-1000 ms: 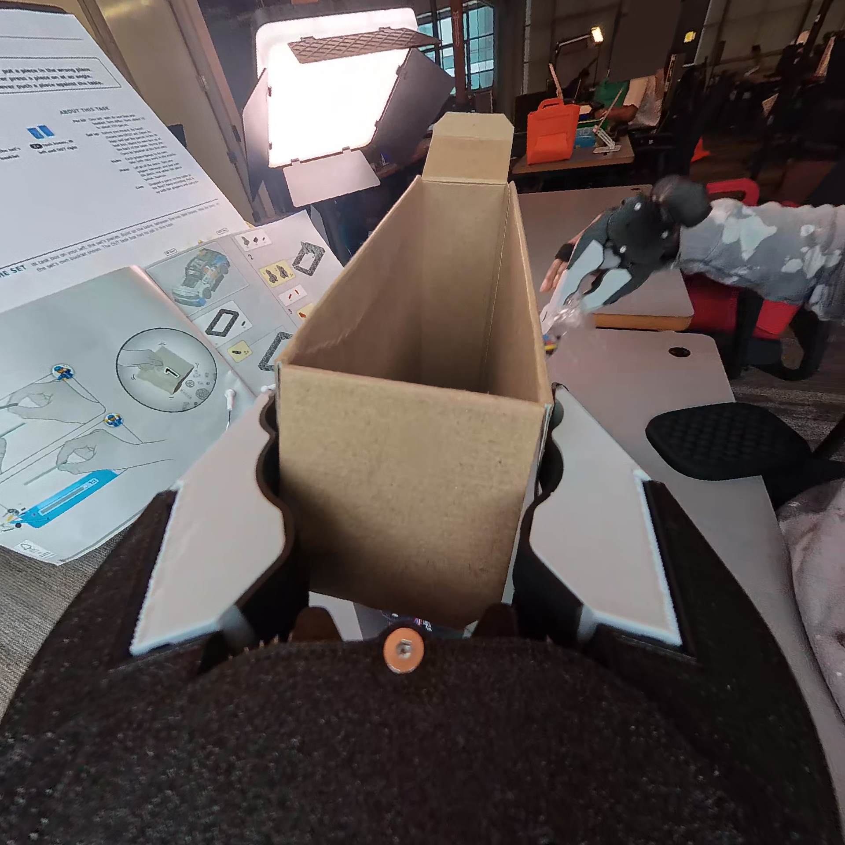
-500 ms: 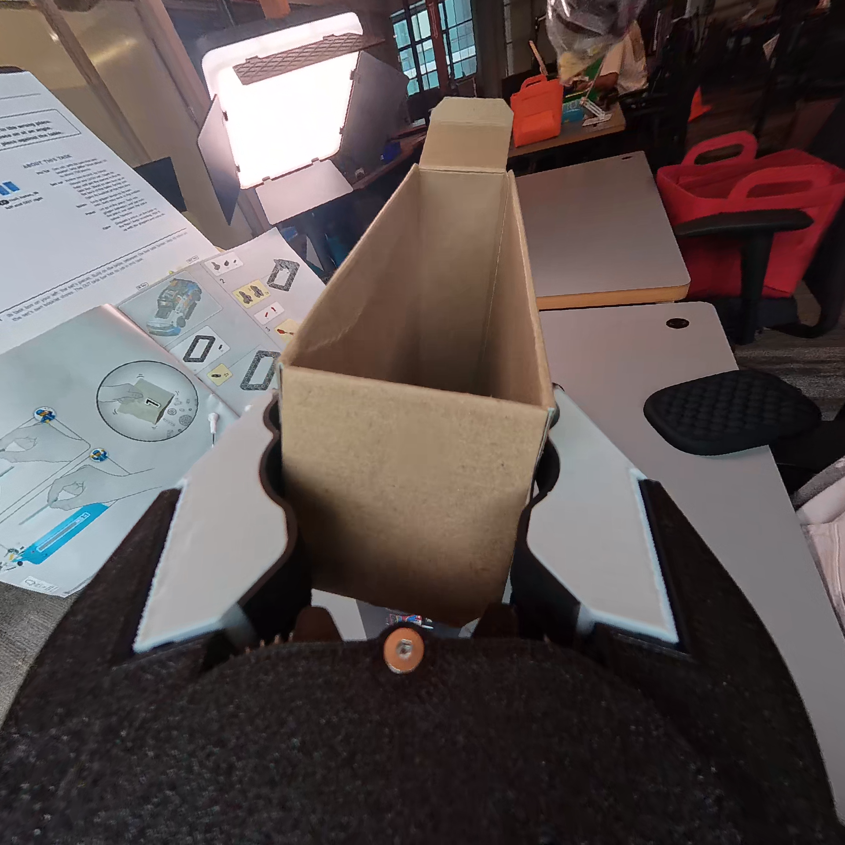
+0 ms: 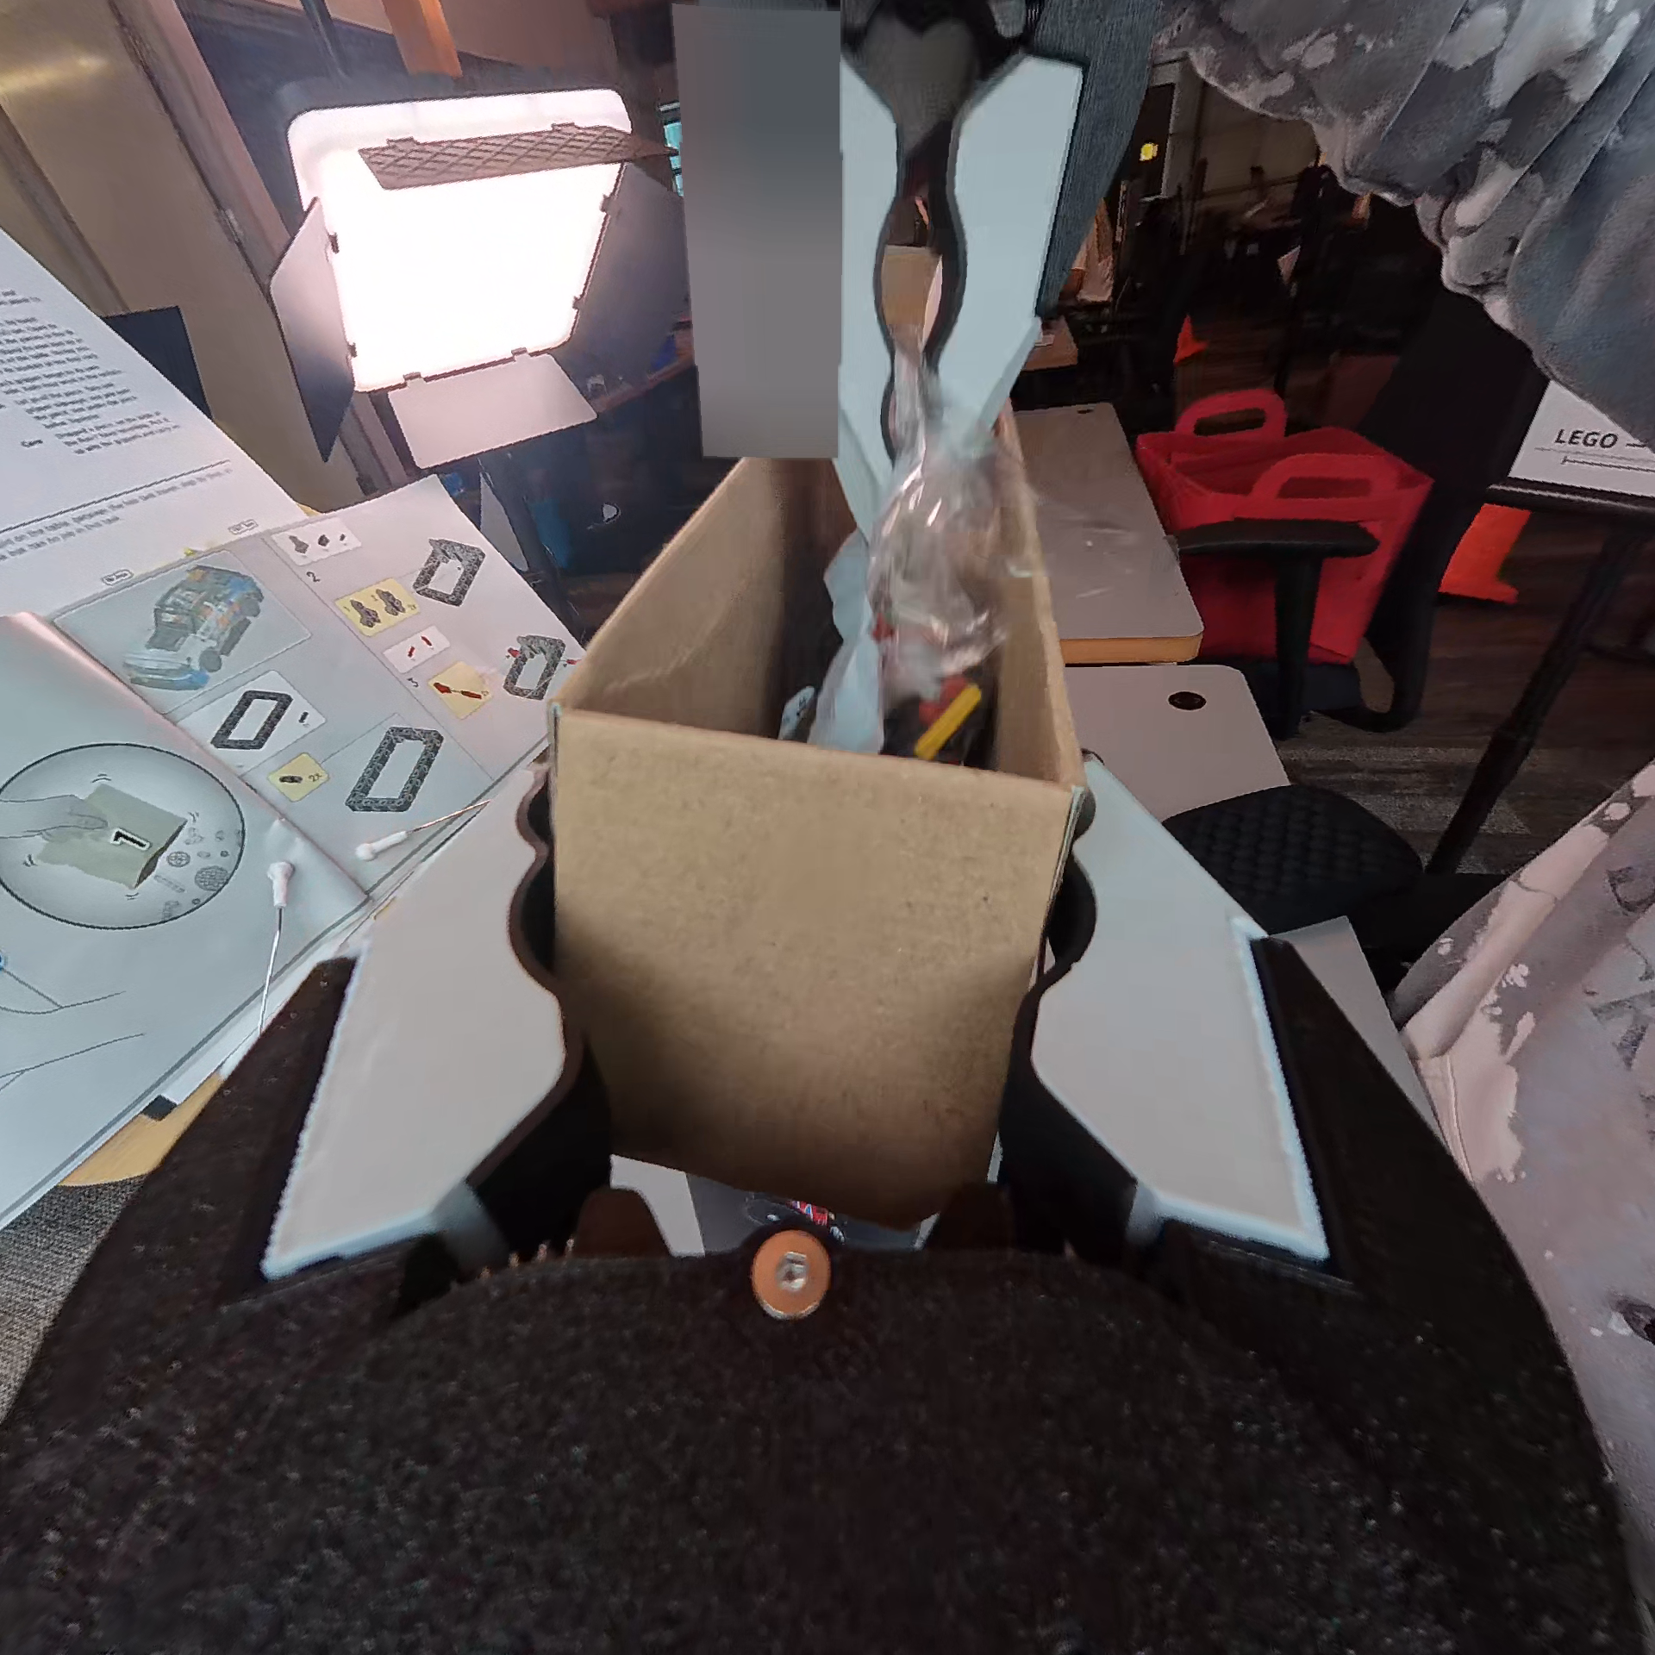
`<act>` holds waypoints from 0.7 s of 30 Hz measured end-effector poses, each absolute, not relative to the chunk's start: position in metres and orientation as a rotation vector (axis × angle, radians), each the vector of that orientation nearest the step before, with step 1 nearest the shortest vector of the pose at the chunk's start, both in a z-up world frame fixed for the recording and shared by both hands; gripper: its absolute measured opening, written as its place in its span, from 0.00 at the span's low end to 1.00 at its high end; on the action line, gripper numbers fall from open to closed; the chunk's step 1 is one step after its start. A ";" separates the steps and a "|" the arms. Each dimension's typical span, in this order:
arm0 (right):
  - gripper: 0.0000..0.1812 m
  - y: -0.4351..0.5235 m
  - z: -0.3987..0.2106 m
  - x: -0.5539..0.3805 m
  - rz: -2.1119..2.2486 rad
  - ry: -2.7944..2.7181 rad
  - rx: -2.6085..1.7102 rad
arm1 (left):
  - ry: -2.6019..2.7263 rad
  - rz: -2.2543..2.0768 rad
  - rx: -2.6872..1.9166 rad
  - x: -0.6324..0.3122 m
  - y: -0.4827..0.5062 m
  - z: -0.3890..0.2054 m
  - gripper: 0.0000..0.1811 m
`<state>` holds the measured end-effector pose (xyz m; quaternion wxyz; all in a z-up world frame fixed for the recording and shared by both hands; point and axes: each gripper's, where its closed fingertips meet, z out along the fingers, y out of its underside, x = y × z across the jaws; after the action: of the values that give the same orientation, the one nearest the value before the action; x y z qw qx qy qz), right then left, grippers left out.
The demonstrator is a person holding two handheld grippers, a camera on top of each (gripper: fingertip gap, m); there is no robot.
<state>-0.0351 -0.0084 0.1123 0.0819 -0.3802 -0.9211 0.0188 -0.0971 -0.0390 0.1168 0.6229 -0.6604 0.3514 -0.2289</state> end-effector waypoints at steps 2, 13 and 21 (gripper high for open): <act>0.00 -0.009 0.099 -0.043 -0.007 -2.758 -1.158 | 0.801 -0.532 -1.514 -0.097 -0.038 0.117 0.61; 0.00 -0.022 0.087 -0.075 0.024 -2.651 -1.455 | 0.828 -0.546 -1.489 -0.092 -0.041 0.117 0.60; 0.02 -0.028 0.084 -0.089 0.032 -2.683 -1.457 | 0.796 -0.580 -1.471 -0.102 -0.041 0.118 0.60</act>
<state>-0.0888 -0.0280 0.0837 0.0443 -0.4767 -0.8779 0.0106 -0.1024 -0.0410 0.1180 0.6331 -0.6432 0.3482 -0.2535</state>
